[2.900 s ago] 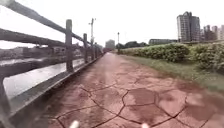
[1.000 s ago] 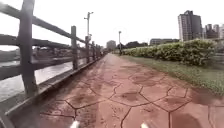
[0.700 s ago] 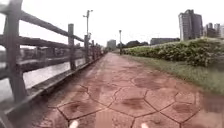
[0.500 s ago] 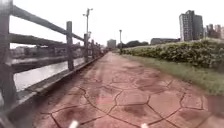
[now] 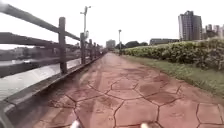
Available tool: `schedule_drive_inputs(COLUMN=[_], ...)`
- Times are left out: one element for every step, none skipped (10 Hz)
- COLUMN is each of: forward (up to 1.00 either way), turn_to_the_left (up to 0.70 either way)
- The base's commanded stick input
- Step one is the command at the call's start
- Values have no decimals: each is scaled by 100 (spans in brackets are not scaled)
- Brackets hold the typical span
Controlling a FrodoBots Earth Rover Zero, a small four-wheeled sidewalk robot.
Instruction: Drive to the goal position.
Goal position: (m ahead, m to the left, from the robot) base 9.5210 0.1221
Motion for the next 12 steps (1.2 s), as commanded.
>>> schedule_drive_inputs(forward=[70, 70, 70, 70, 70, 70, 70, 70, 70, 70, 70, 70], turn_to_the_left=[0, 0, 0, 0, 0, 0, 0, 0, 0, 0, 0, 0])
